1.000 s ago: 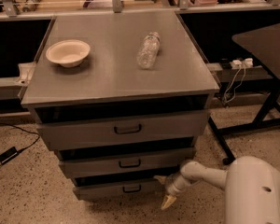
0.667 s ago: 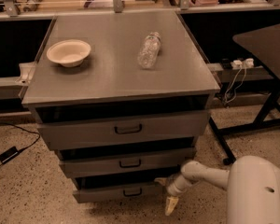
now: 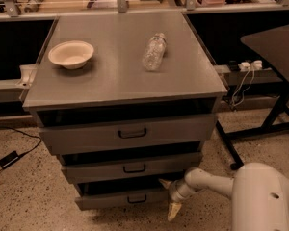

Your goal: Open bottom drawer

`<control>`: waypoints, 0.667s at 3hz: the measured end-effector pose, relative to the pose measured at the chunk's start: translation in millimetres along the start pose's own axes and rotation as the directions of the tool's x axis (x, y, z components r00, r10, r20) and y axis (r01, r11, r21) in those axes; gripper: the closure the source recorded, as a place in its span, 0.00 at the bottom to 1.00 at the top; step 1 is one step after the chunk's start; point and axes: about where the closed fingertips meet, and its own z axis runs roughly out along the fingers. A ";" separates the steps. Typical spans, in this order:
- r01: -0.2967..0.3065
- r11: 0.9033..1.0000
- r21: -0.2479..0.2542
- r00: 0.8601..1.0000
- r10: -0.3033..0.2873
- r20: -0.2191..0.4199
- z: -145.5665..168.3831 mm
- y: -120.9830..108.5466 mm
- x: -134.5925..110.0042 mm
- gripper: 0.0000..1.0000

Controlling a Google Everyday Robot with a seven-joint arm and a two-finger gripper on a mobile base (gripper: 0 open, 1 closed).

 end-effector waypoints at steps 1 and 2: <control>-0.012 1.000 0.020 1.000 0.012 -0.017 21.5 -8.2 8.6 0.06; -0.020 1.000 0.015 0.999 0.020 -0.028 29.4 -8.8 11.6 0.26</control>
Offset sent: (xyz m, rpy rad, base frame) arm 0.0188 0.0072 -0.0547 -0.0529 0.0008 -0.0461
